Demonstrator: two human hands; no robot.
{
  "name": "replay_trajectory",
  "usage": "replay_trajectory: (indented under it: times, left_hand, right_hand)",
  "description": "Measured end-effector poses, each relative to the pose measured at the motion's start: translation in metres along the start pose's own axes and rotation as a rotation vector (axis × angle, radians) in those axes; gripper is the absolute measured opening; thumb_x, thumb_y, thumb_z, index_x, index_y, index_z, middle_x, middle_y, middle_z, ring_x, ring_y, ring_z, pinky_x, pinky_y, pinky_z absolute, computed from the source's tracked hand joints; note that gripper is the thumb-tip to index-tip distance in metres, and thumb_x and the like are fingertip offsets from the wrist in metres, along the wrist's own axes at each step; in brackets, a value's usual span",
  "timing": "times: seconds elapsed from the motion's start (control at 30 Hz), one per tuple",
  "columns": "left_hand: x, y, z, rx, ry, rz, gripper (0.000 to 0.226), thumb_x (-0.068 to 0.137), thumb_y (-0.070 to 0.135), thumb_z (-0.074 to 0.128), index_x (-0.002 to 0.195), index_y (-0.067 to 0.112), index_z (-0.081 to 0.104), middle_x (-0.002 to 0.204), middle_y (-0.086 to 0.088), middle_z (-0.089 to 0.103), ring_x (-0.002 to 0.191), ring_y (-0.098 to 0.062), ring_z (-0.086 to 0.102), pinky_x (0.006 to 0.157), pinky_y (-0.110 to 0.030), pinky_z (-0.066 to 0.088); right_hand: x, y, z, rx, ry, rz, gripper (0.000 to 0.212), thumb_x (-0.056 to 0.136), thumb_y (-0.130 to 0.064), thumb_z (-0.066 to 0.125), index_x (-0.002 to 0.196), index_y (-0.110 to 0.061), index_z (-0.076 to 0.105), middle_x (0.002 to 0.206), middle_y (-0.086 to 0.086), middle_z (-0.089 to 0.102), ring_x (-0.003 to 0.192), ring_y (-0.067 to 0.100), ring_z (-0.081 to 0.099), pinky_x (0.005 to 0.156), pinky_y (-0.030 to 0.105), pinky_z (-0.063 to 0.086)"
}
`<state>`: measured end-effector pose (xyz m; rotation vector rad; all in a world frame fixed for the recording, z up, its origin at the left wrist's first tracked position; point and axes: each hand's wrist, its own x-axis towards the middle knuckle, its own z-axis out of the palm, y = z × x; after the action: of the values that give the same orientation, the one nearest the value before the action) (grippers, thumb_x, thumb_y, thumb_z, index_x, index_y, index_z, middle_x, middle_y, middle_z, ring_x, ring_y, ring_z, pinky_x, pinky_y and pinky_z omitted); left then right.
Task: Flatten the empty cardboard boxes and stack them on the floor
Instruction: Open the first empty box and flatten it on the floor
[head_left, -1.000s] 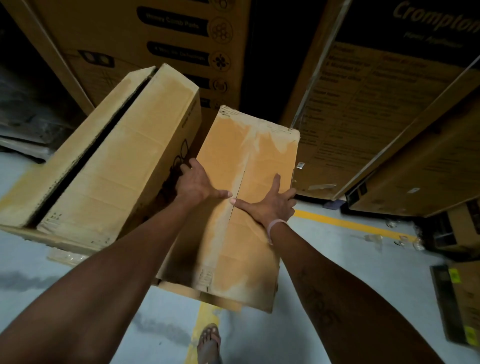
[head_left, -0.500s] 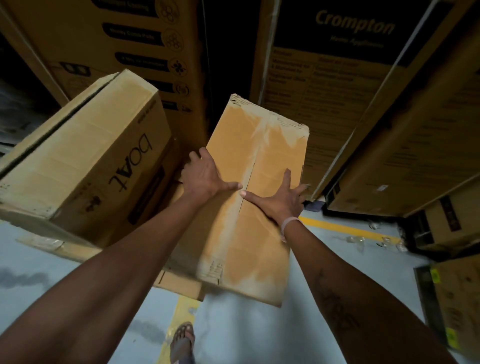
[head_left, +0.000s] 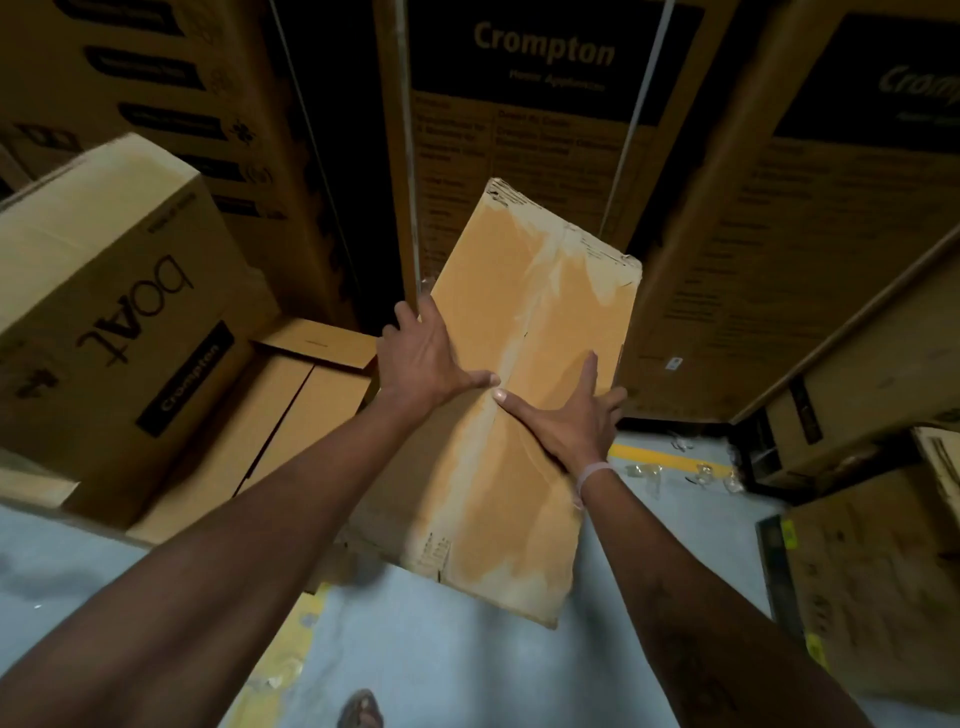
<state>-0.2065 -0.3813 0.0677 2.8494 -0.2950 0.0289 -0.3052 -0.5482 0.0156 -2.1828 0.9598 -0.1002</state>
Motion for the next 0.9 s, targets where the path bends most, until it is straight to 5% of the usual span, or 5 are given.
replay_trajectory:
  times: [0.23, 0.6, 0.9]
  left_hand:
    - [0.003, -0.029, 0.085, -0.126, -0.027, -0.006, 0.132, 0.049, 0.086, 0.081, 0.142, 0.008, 0.029, 0.138, -0.023, 0.045, 0.121, -0.039, 0.054, 0.095, -0.049, 0.054]
    - [0.014, -0.122, 0.31, -0.349, -0.283, -0.149, 0.124, 0.063, 0.055, 0.094, 0.153, 0.012, 0.021, 0.149, -0.021, 0.034, 0.134, -0.042, 0.046, 0.106, -0.049, 0.047]
    - [0.018, -0.153, 0.487, -0.339, -0.243, -0.183, 0.119, 0.066, 0.064, 0.088, 0.152, 0.012, 0.024, 0.144, -0.019, 0.038, 0.129, -0.043, 0.05, 0.099, -0.047, 0.05]
  right_hand:
    - [0.023, 0.04, 0.054, -0.11, 0.024, 0.016, 0.152, 0.041, -0.096, 0.073, 0.161, -0.04, -0.001, 0.148, 0.015, 0.02, 0.132, 0.042, 0.035, 0.105, 0.047, 0.038]
    - [0.082, 0.163, 0.229, -0.293, -0.054, 0.021, 0.159, 0.036, -0.101, 0.067, 0.161, -0.038, -0.008, 0.157, 0.025, 0.011, 0.138, 0.047, 0.03, 0.113, 0.054, 0.034]
    - [0.143, 0.267, 0.338, -0.411, -0.049, -0.061, 0.157, 0.035, -0.107, 0.057, 0.163, -0.033, 0.002, 0.158, 0.021, 0.014, 0.139, 0.044, 0.03, 0.113, 0.053, 0.031]
